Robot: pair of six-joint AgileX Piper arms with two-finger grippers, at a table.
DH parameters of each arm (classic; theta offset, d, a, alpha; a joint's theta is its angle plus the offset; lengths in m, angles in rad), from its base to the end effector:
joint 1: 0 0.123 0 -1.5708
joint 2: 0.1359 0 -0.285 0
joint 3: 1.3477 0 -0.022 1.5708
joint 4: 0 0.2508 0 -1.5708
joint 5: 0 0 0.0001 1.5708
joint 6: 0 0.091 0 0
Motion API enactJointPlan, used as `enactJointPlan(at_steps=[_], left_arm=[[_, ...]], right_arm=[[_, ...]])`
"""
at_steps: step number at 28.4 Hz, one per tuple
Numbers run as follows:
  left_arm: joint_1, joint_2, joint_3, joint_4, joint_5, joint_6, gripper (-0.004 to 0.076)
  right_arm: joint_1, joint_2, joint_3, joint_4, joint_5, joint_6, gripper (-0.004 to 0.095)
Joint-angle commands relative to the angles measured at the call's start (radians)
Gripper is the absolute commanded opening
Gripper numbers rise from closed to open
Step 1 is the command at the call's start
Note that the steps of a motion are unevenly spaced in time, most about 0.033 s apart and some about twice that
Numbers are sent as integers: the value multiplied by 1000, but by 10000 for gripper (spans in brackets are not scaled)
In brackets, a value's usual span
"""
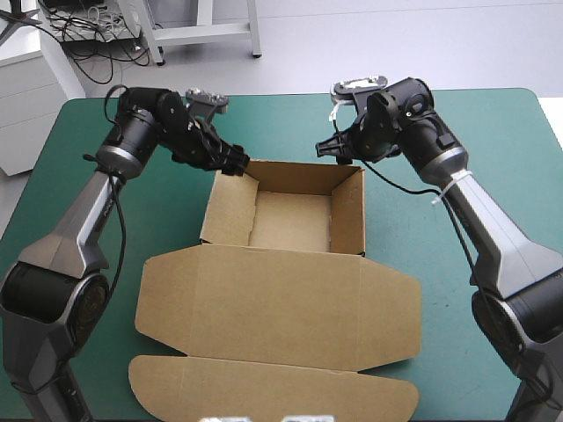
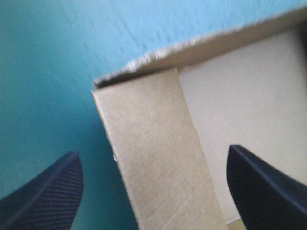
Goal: Fold the box
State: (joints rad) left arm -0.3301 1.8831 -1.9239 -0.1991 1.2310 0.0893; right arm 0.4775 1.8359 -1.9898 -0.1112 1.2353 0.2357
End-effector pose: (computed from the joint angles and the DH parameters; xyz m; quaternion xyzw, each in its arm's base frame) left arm 0.3825 -0.1490 0.3541 0.1912 0.9489 -0.1258 0.2171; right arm 0.3587 0.1749 0.3908 -0.1181 0.9499 0.0471 0.2854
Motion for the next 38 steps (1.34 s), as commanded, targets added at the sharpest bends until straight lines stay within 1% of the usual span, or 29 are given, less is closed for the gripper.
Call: enactJointPlan(at_steps=[1,4,7,10,14,16,21,25,30,32,35,36,37,38], left_arm=[[-3,-80,-157,2,54,-9,576],[-3,-104,-243,50,54,-9,531],[-3,-152,-258,84,54,-9,421],[-3,-202,-252,129,54,-5,265],[-3,-273,-252,223,54,2,6],[-3,-316,-252,283,54,-3,-10],[-3,-419,-252,356,54,-6,-10],[-3,-496,-252,345,54,-6,-10],[-3,-607,-215,266,54,3,-10],[-3,-657,-157,266,54,22,-10],[-3,-730,-21,281,54,27,-10],[-3,-787,78,299,54,27,-10],[-3,-816,135,308,54,27,-10],[-3,-868,237,306,53,24,-10]], right_arm=[[-5,-71,-104,25,19,-15,576],[-5,-82,-124,64,19,3,576],[-5,-87,-117,124,19,-10,576],[-10,-87,-92,126,19,-27,576],[-19,-87,-46,111,19,-27,576],[-21,-87,-8,83,19,-27,576],[-21,-87,97,76,19,-60,576],[-21,-87,176,46,19,-58,576],[-21,-82,245,50,19,-46,576],[-21,-69,255,46,19,-48,576],[-21,-46,260,62,19,-44,576],[-21,-32,262,88,19,-44,576],[-21,-24,262,96,19,-44,576],[-21,-8,262,99,19,-44,576]])
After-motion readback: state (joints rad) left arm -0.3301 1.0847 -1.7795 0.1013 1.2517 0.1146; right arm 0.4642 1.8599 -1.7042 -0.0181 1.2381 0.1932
